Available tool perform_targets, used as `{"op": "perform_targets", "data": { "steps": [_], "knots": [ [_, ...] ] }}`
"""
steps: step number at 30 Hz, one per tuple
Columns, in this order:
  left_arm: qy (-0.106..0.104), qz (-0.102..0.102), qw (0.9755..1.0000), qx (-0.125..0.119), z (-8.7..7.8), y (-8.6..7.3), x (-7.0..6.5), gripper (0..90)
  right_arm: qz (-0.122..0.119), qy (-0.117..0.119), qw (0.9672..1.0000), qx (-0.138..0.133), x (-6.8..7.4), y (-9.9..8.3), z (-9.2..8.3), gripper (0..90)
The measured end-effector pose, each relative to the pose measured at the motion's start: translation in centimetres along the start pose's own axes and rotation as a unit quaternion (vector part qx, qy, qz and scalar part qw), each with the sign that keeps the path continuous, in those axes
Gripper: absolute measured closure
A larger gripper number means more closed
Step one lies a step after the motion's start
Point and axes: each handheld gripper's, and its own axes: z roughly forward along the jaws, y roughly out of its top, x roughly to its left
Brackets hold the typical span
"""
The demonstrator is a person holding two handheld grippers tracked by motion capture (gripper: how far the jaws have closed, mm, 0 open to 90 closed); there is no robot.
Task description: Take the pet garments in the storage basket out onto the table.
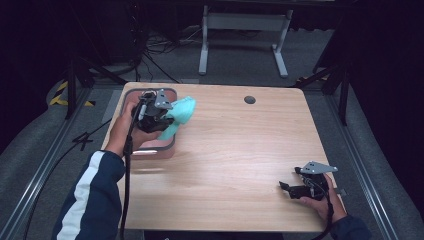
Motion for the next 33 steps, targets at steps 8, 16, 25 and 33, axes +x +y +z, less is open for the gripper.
{"op": "perform_targets", "data": {
  "steps": [8, 16, 25, 33],
  "knots": [
    [-0.024, 0.036, 0.9991, 0.000, 1.3, 2.1, -2.4, 70.4, 0.000, 0.000, 1.0000, 0.000, 0.0, 0.0, 0.0, 14.3],
    [-0.061, 0.066, 0.9959, 0.009, 4.0, 4.0, -5.3, 70.4, -0.001, 0.000, 1.0000, 0.000, 0.0, 0.0, 0.0, 14.3],
    [-0.100, 0.086, 0.9911, 0.018, 7.3, 5.4, -8.4, 70.3, 0.000, 0.001, 1.0000, 0.000, 0.0, 0.0, 0.0, 14.3],
    [-0.123, 0.100, 0.9868, 0.036, 10.5, 6.1, -10.9, 70.2, -0.002, 0.002, 1.0000, 0.000, 0.0, 0.0, 0.0, 14.3]
  ]
}}
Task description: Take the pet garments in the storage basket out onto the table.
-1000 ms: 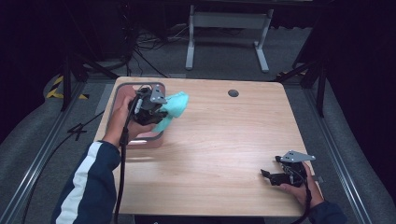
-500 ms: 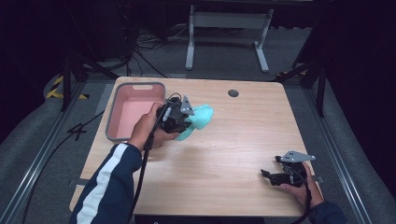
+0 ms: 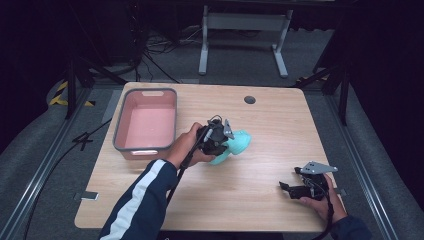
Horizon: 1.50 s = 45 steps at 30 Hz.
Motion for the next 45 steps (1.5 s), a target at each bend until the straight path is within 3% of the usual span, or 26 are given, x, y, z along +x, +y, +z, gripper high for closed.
{"op": "perform_targets", "data": {
  "steps": [14, 17, 19, 23, 29, 37, 45],
  "knots": [
    [-0.028, 0.008, 0.9989, 0.038, 5.5, 0.9, -2.0, 65.8, 0.000, 0.000, 1.0000, 0.000, 0.0, 0.0, 0.0, 14.3],
    [-0.033, 0.000, 0.9989, 0.034, 6.3, 0.8, -2.3, 54.0, 0.000, 0.000, 1.0000, 0.000, 0.0, 0.0, 0.0, 14.3],
    [-0.050, -0.005, 0.9985, 0.020, 6.3, 0.7, -2.3, 43.4, 0.001, 0.000, 1.0000, 0.000, 0.0, 0.0, 0.0, 14.3],
    [-0.045, -0.006, 0.9990, 0.004, 5.4, 0.8, -2.7, 28.1, 0.001, 0.000, 1.0000, 0.000, 0.0, 0.0, 0.0, 14.3],
    [-0.030, 0.007, 0.9994, -0.015, 3.3, 0.4, -2.8, 21.2, 0.000, 0.000, 1.0000, 0.000, 0.0, 0.0, 0.0, 14.3],
    [-0.001, 0.017, 0.9996, -0.023, 0.6, -0.6, -2.6, 21.7, 0.001, 0.000, 1.0000, 0.000, 0.0, 0.0, 0.0, 14.3],
    [0.018, 0.015, 0.9994, -0.025, -1.8, -2.8, -2.4, 22.4, -0.001, -0.001, 1.0000, 0.000, 0.0, 0.0, 0.0, 14.4]
  ]
}}
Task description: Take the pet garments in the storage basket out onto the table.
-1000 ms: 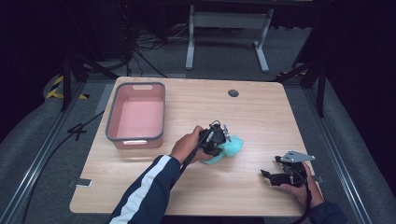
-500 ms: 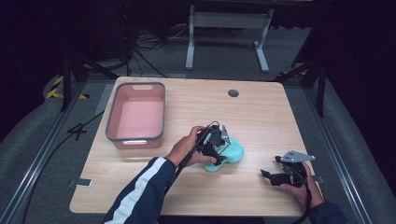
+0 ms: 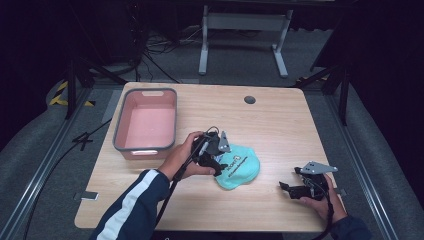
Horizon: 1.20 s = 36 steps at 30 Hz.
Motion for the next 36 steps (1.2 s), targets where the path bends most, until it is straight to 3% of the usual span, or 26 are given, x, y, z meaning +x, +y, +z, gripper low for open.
{"op": "perform_targets", "data": {
  "steps": [3, 12, 21, 23, 36],
  "knots": [
    [0.000, 0.000, 1.0000, 0.000, -0.7, -0.8, -0.1, 22.7, 0.000, 0.000, 1.0000, 0.000, 0.0, 0.0, 0.0, 14.4],
    [0.027, -0.002, 0.9996, 0.011, -2.8, -4.5, -0.5, 23.2, 0.000, 0.000, 1.0000, 0.000, 0.0, 0.0, 0.0, 14.4],
    [0.042, -0.004, 0.9990, 0.017, -4.0, -7.4, -1.3, 23.0, 0.001, -0.002, 1.0000, 0.000, 0.0, 0.0, 0.0, 14.4],
    [0.032, -0.014, 0.9993, 0.013, -4.1, -8.5, -1.5, 22.4, 0.001, -0.002, 1.0000, 0.000, 0.0, 0.0, 0.0, 14.4],
    [0.044, -0.056, 0.9974, 0.011, -5.0, -14.6, -1.7, 22.5, 0.002, -0.002, 1.0000, -0.001, 0.0, 0.0, 0.0, 14.4]
  ]
}}
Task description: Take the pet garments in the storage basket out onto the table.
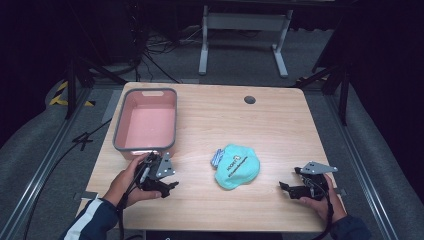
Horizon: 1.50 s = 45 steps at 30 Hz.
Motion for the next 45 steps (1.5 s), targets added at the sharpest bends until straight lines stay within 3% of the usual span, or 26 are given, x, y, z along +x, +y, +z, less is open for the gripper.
{"op": "perform_targets", "data": {
  "steps": [7, 12, 18, 23, 24, 33, 36, 39, 41, 43, 44, 45],
  "knots": [
    [0.009, -0.016, 0.9998, 0.009, -0.3, -3.0, 0.2, 22.1, -0.001, 0.000, 1.0000, 0.000, 0.0, 0.0, 0.0, 14.4],
    [0.010, -0.038, 0.9992, -0.001, -0.3, -5.1, 0.6, 21.6, 0.000, 0.000, 1.0000, 0.000, 0.0, 0.0, 0.0, 14.4],
    [-0.004, -0.077, 0.9970, -0.012, -0.4, -7.6, 1.0, 20.4, -0.001, 0.000, 1.0000, 0.000, 0.0, 0.0, 0.0, 14.4],
    [0.000, -0.100, 0.9947, -0.025, -0.7, -8.9, 1.2, 20.3, -0.001, 0.000, 1.0000, 0.000, 0.0, 0.0, 0.0, 14.4],
    [0.004, -0.113, 0.9929, -0.035, -0.8, -9.5, 1.1, 20.3, 0.000, 0.000, 1.0000, 0.000, 0.0, 0.0, 0.0, 14.4],
    [-0.018, -0.160, 0.9853, -0.056, -1.3, -12.1, 0.9, 20.0, 0.001, 0.002, 1.0000, 0.000, 0.0, 0.0, 0.0, 14.2],
    [-0.020, -0.161, 0.9850, -0.057, -1.6, -12.8, 1.0, 19.6, 0.001, 0.002, 1.0000, 0.000, 0.0, 0.0, 0.0, 14.3],
    [-0.024, -0.175, 0.9825, -0.058, -1.6, -13.6, 0.9, 18.7, 0.001, 0.001, 1.0000, 0.000, 0.0, 0.0, 0.0, 14.3],
    [-0.021, -0.181, 0.9817, -0.055, -1.5, -14.2, 0.8, 18.4, 0.002, 0.000, 1.0000, 0.000, 0.0, 0.0, 0.0, 14.3],
    [-0.025, -0.196, 0.9773, -0.075, -1.4, -15.0, 0.7, 17.3, 0.003, -0.001, 1.0000, 0.000, 0.0, 0.0, 0.0, 14.3],
    [-0.016, -0.195, 0.9778, -0.074, -1.5, -15.1, 0.7, 18.1, 0.003, -0.001, 1.0000, 0.000, 0.0, 0.0, 0.0, 14.4],
    [-0.009, -0.202, 0.9767, -0.071, -1.5, -15.1, 0.6, 18.0, 0.002, -0.002, 1.0000, 0.000, 0.0, 0.0, 0.0, 14.4]
  ]
}}
